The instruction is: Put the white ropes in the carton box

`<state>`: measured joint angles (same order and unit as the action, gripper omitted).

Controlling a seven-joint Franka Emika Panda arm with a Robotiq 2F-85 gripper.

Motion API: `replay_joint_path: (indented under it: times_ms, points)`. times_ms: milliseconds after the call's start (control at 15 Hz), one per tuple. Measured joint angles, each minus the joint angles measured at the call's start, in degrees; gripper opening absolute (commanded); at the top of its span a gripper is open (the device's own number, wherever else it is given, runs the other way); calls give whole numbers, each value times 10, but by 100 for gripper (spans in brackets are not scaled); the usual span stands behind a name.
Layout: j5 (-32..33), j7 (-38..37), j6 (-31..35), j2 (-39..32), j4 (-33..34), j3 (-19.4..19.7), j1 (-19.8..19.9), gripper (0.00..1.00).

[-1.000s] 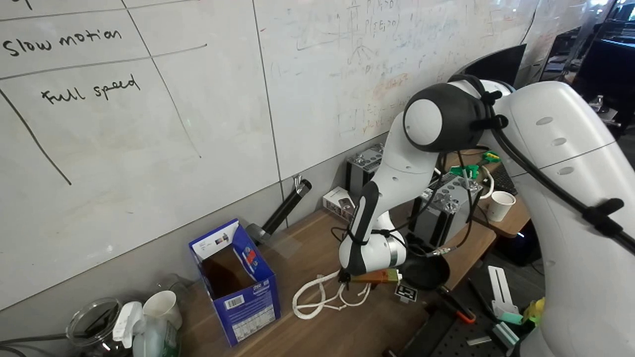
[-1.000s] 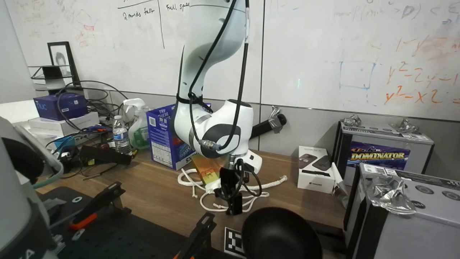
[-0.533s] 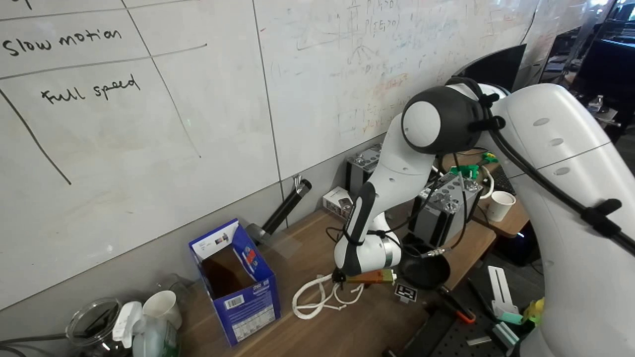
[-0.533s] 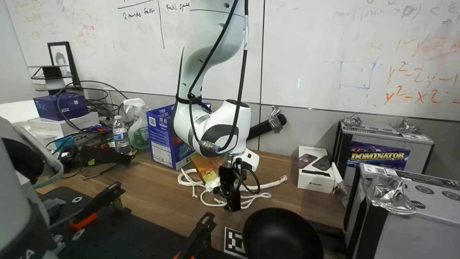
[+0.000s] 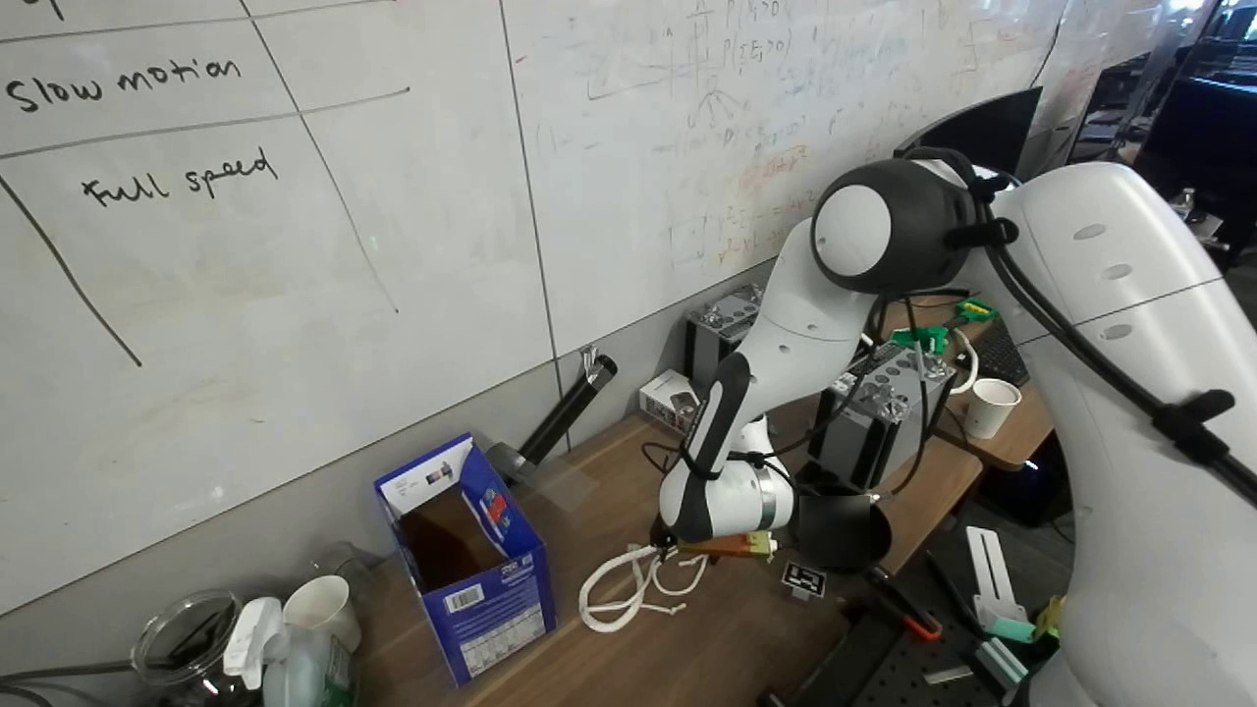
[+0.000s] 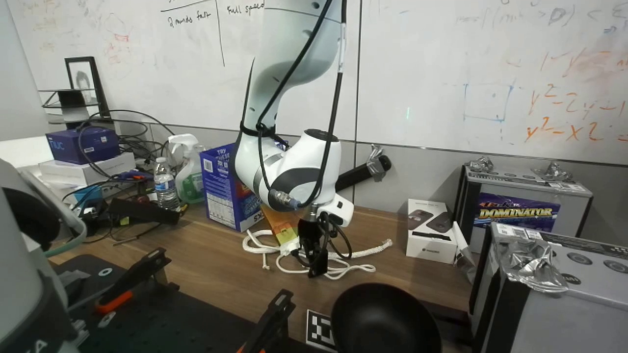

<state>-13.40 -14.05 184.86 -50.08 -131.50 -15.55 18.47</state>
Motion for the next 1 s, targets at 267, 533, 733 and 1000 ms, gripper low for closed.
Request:
replay_joint_path:
  times_ms: [267,533,733,1000]
  points:
    - [0,-1,21,0,-5,-14,20,100]
    - [0,-8,24,-2,-4,-9,13,100]
    - [-10,-27,26,-3,0,13,-19,100]
    - [-27,-44,34,-4,4,36,-58,100]
